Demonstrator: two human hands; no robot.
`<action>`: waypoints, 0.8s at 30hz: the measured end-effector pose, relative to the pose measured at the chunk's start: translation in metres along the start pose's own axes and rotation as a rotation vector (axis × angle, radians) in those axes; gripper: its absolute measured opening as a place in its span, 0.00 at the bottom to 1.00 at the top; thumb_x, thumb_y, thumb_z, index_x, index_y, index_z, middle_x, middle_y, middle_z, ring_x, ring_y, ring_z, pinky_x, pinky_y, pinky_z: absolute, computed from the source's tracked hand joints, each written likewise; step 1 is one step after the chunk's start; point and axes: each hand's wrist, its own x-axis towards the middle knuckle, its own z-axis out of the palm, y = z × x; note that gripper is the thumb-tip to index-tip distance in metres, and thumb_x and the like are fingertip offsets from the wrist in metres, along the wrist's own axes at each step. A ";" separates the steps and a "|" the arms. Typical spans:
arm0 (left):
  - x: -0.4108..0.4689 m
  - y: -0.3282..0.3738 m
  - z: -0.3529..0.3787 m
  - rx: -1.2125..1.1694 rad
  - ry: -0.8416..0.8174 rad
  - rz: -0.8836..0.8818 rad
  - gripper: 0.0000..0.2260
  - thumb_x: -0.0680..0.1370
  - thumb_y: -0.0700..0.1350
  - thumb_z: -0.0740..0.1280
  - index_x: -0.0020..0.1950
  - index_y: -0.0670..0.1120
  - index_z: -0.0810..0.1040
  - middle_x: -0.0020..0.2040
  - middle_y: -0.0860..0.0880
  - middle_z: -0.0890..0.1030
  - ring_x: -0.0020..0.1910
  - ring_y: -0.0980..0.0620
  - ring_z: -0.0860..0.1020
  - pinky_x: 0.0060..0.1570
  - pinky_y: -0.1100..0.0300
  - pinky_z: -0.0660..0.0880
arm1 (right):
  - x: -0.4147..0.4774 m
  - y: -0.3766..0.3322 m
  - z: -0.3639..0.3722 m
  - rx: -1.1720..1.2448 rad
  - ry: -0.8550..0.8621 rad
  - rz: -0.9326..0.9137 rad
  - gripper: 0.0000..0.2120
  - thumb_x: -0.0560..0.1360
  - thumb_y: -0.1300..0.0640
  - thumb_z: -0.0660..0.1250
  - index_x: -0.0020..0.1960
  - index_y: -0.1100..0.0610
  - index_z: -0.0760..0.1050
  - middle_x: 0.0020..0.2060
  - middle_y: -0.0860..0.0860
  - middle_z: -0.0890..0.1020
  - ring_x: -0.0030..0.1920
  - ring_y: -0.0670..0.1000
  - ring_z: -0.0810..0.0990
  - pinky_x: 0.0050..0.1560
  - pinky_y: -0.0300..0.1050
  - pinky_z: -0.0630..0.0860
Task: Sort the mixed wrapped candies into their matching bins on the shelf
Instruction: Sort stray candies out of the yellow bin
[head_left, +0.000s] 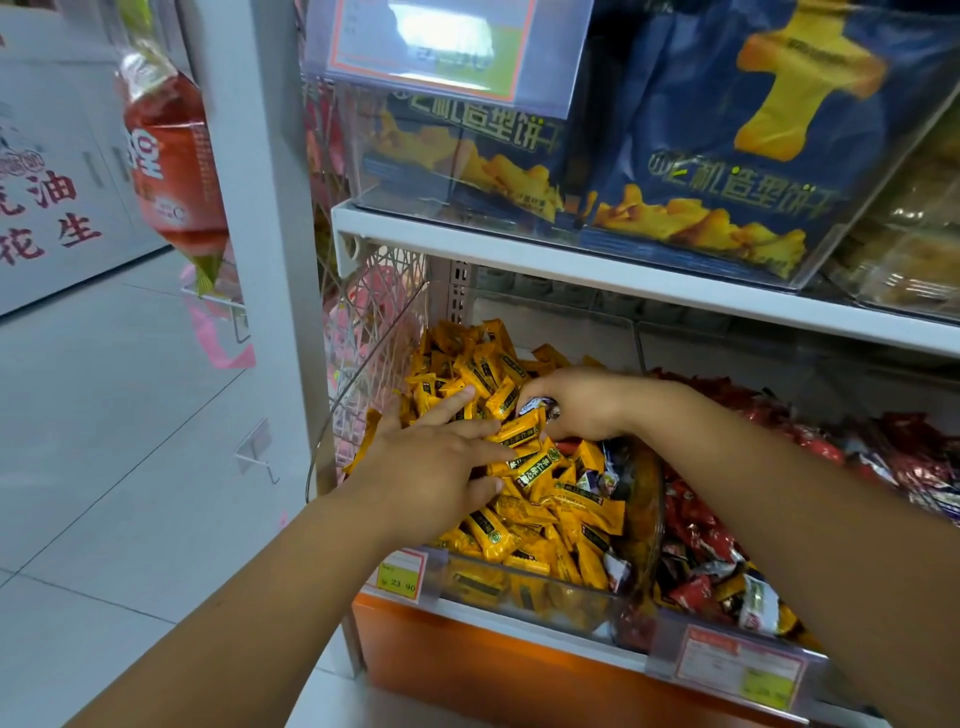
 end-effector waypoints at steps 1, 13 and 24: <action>0.000 -0.001 0.001 -0.013 0.008 -0.001 0.19 0.81 0.60 0.55 0.72 0.66 0.64 0.77 0.64 0.55 0.76 0.61 0.36 0.71 0.34 0.42 | -0.001 0.001 0.001 0.011 0.021 -0.014 0.17 0.78 0.57 0.67 0.66 0.49 0.72 0.54 0.49 0.75 0.53 0.50 0.74 0.48 0.42 0.70; 0.011 0.023 -0.010 -0.257 0.092 -0.062 0.20 0.77 0.64 0.58 0.69 0.65 0.68 0.74 0.63 0.63 0.77 0.59 0.47 0.71 0.33 0.43 | -0.107 0.018 0.000 0.499 0.684 0.008 0.15 0.78 0.50 0.66 0.63 0.45 0.73 0.42 0.35 0.75 0.38 0.34 0.73 0.36 0.20 0.65; 0.030 0.090 0.000 -0.290 0.182 0.056 0.17 0.80 0.56 0.60 0.69 0.60 0.71 0.75 0.58 0.63 0.77 0.53 0.53 0.74 0.40 0.52 | -0.224 0.134 0.046 0.527 0.973 0.496 0.09 0.80 0.58 0.64 0.59 0.56 0.75 0.37 0.43 0.75 0.37 0.47 0.75 0.37 0.38 0.65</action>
